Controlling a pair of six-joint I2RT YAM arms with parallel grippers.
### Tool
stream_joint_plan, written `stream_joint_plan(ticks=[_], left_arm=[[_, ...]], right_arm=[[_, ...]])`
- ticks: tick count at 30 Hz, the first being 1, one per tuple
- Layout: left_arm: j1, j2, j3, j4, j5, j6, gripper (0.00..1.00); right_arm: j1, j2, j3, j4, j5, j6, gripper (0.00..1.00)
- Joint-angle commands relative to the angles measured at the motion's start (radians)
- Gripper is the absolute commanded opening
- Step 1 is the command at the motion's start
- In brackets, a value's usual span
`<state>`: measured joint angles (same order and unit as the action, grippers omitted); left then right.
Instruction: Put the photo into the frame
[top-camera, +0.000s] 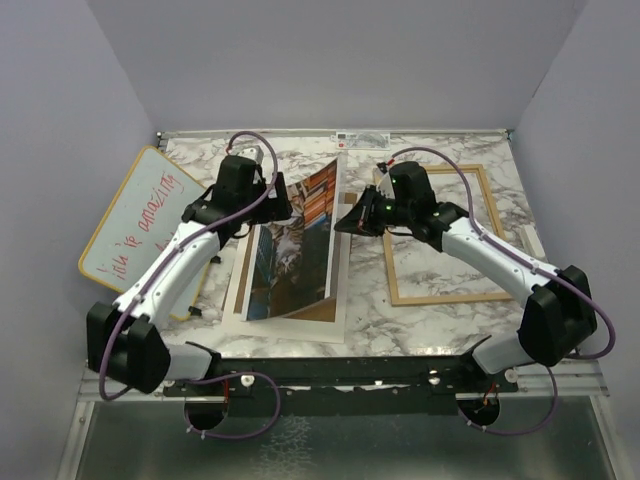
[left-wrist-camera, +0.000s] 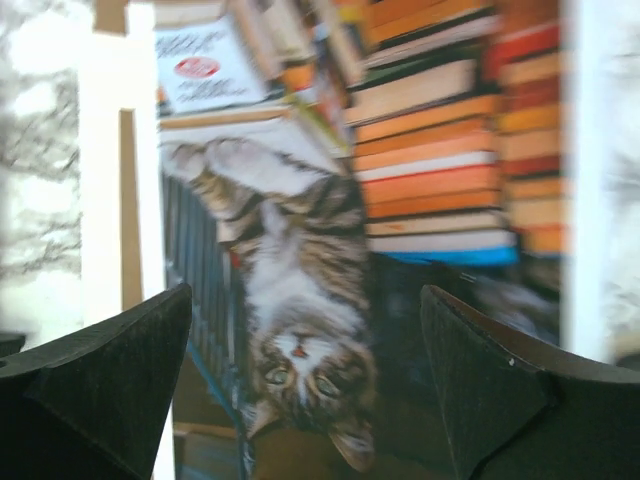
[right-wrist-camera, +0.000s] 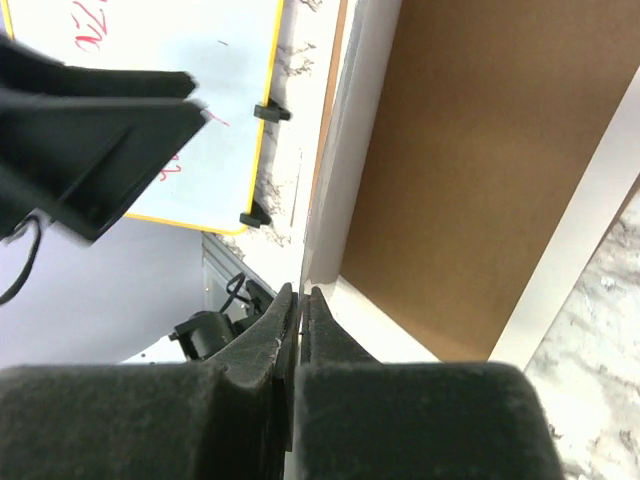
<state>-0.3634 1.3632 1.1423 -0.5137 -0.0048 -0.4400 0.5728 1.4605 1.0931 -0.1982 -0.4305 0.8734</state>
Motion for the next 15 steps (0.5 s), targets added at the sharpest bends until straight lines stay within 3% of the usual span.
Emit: stream_joint_plan(ticks=[1, 6, 9, 15], left_arm=[[-0.067, -0.164, -0.007, 0.088, 0.174, 0.111, 0.94], [-0.280, -0.276, -0.048, 0.211, 0.184, 0.114, 0.91], [-0.398, -0.292, -0.052, 0.232, 0.096, 0.108, 0.90], [-0.458, -0.234, -0.006, 0.199, 0.043, 0.081, 0.90]], right_arm=[[-0.001, 0.033, 0.100, -0.210, 0.009, 0.045, 0.01], [0.000, 0.053, 0.167, -0.266, 0.002, 0.115, 0.01], [-0.001, 0.060, 0.175, -0.275, 0.009, 0.137, 0.01], [-0.001, -0.013, 0.145, -0.254, 0.091, 0.137, 0.01]])
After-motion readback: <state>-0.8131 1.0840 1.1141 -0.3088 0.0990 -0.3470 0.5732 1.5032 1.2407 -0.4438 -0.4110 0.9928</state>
